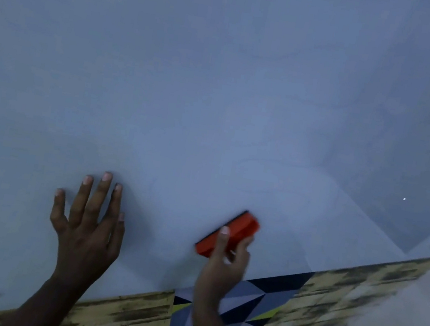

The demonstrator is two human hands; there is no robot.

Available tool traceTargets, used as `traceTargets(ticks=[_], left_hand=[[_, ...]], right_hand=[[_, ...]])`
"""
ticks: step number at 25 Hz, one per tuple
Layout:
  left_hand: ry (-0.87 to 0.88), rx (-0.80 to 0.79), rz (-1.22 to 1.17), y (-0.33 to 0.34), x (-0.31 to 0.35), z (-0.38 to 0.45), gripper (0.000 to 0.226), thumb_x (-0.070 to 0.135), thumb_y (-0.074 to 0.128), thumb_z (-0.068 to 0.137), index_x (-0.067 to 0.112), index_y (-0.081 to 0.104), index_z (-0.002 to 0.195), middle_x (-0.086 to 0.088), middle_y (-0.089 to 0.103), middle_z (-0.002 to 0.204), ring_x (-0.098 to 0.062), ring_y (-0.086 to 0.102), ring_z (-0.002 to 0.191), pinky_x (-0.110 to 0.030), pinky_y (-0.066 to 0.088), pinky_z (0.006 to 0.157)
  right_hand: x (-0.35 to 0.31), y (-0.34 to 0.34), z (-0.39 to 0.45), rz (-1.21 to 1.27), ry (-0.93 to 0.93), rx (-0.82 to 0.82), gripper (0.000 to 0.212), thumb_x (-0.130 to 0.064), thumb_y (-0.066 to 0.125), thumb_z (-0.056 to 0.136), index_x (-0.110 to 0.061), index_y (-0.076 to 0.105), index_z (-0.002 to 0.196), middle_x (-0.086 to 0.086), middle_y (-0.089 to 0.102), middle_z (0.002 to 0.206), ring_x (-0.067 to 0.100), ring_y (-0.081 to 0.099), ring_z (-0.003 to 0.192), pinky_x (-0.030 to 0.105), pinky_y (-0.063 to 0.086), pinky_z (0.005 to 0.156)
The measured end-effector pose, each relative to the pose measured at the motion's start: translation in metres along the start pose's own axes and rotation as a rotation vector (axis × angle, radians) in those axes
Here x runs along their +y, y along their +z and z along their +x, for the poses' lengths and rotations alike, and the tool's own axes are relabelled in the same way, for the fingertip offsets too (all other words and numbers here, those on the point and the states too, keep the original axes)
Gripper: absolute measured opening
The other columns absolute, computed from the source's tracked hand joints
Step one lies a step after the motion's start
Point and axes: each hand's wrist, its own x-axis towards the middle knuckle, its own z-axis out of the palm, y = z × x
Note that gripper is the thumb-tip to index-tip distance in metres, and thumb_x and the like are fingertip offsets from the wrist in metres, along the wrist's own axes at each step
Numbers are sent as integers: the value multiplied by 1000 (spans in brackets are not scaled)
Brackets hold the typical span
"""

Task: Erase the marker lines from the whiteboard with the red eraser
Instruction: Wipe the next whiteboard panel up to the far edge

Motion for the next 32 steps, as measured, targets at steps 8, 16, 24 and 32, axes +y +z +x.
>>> traceTargets(ticks=[8,16,24,32], left_hand=[[65,-30,-65,-22,-19,11,47,13,50,106,2,54,152,-12,44,166,-29,40,153,-59,32,113],[115,188,-18,-28,-49,79,48,16,59,103,6,58,150,-11,56,156,-26,45,145,-50,26,111],[160,223,166,-10,-54,79,63,23,60,100,7,47,159,-8,43,163,-27,40,148,-51,24,114],[135,245,176,-4,-49,78,61,23,54,102,6,44,160,-10,44,162,-28,38,149,-52,24,116]], right_hand=[[-23,41,-95,-276,-428,-302,75,-70,58,91,-48,27,156,-14,48,112,4,59,102,23,57,81],[-43,3,42,126,117,79,67,-48,69,94,-24,47,152,-3,64,119,21,66,103,36,59,83],[-61,-43,159,295,218,229,59,-49,73,90,-17,61,139,3,66,123,25,67,108,45,60,85],[-51,41,-16,-160,-696,-106,68,-48,73,88,-20,55,147,-1,46,97,25,57,84,44,54,71]])
